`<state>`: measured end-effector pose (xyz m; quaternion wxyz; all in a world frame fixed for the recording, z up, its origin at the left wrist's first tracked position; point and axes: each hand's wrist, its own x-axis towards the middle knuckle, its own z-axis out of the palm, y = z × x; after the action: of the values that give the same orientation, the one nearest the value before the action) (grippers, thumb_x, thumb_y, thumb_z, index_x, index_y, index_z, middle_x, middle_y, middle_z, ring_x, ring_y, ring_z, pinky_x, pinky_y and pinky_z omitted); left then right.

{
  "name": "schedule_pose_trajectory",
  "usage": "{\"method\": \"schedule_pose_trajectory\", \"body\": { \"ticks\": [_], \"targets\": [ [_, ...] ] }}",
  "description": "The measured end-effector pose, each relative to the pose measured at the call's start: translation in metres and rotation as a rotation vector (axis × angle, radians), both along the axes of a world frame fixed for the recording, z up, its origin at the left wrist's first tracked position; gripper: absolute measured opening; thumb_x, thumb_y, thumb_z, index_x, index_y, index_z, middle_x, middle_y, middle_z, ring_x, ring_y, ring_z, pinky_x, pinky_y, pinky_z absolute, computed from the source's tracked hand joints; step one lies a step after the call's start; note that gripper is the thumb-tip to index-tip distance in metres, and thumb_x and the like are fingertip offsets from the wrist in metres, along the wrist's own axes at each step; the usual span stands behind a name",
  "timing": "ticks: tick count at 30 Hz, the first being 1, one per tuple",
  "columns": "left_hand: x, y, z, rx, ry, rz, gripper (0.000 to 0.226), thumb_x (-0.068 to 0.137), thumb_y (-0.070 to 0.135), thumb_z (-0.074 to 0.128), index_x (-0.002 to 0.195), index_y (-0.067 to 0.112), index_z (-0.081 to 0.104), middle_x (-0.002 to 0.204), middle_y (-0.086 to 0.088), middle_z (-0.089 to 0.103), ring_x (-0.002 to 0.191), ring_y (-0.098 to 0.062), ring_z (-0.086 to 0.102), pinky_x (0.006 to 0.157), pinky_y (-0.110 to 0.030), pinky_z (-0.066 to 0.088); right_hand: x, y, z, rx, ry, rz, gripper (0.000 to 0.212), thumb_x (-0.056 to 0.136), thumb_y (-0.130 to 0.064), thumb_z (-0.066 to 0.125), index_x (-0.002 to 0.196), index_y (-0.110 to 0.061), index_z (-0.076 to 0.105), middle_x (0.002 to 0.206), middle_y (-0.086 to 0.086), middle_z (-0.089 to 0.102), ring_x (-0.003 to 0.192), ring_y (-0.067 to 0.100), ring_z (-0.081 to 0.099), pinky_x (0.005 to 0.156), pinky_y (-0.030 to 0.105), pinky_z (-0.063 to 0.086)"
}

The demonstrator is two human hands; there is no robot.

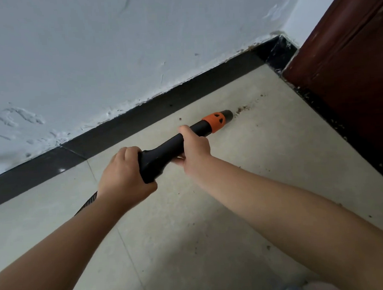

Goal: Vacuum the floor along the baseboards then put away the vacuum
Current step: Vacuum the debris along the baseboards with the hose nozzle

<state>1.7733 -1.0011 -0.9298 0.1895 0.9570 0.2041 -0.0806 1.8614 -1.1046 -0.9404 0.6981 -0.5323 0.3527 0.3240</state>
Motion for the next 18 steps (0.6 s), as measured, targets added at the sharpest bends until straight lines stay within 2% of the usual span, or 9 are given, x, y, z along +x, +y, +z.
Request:
{"method": "schedule_pose_trajectory", "body": {
  "ticks": [3, 6, 8, 12, 18],
  "targets": [
    [0.024, -0.029, -0.001, -0.008, -0.015, -0.036, 0.047, 0.073, 0.028, 0.069, 0.111, 0.011, 0.046, 0.097, 0.003, 0.038, 0.084, -0.015, 0.038, 0.070, -0.026, 0.033, 0.022, -0.026, 0.000, -0.045, -0.020, -0.047, 0.040, 0.086, -0.020, 0.058, 0.121, -0.010, 0.043, 0.114, 0.012, 0.056, 0.100, 0.027, 0.058, 0.076, 0.038, 0.056],
    [0.046, -0.060, -0.005, -0.028, -0.013, -0.054, 0.046, 0.075, 0.030, 0.068, 0.110, 0.012, 0.045, 0.105, -0.001, 0.045, 0.089, -0.017, 0.042, 0.071, -0.026, 0.035, 0.043, -0.054, 0.000, -0.089, -0.042, -0.083, 0.031, 0.086, -0.020, 0.058, 0.112, -0.012, 0.044, 0.107, 0.010, 0.056, 0.096, 0.026, 0.058, 0.070, 0.036, 0.054],
    [0.059, -0.081, -0.007, -0.051, -0.026, -0.038, 0.046, 0.075, 0.031, 0.067, 0.109, 0.012, 0.044, 0.106, -0.002, 0.046, 0.092, -0.018, 0.043, 0.071, -0.026, 0.035, 0.059, -0.070, -0.001, -0.129, -0.063, -0.080, 0.035, 0.086, -0.022, 0.058, 0.117, -0.009, 0.047, 0.102, 0.008, 0.056, 0.093, 0.025, 0.057, 0.070, 0.036, 0.053],
    [0.083, -0.119, -0.009, -0.066, -0.041, -0.019, 0.048, 0.075, 0.026, 0.068, 0.112, 0.010, 0.042, 0.111, -0.004, 0.044, 0.103, -0.022, 0.045, 0.071, -0.026, 0.035, 0.086, -0.094, -0.002, -0.181, -0.094, -0.106, 0.039, 0.084, -0.023, 0.059, 0.119, -0.008, 0.049, 0.086, 0.003, 0.052, 0.087, 0.024, 0.056, 0.079, 0.038, 0.053],
    [0.111, -0.148, -0.021, -0.062, -0.062, -0.016, 0.049, 0.076, 0.023, 0.067, 0.113, 0.008, 0.040, 0.116, -0.007, 0.044, 0.107, -0.023, 0.042, 0.073, -0.025, 0.033, 0.113, -0.119, -0.003, -0.202, -0.126, -0.120, 0.025, 0.085, -0.021, 0.059, 0.103, -0.010, 0.046, 0.082, 0.003, 0.052, 0.070, 0.018, 0.053, 0.070, 0.034, 0.049]
  ]
}}
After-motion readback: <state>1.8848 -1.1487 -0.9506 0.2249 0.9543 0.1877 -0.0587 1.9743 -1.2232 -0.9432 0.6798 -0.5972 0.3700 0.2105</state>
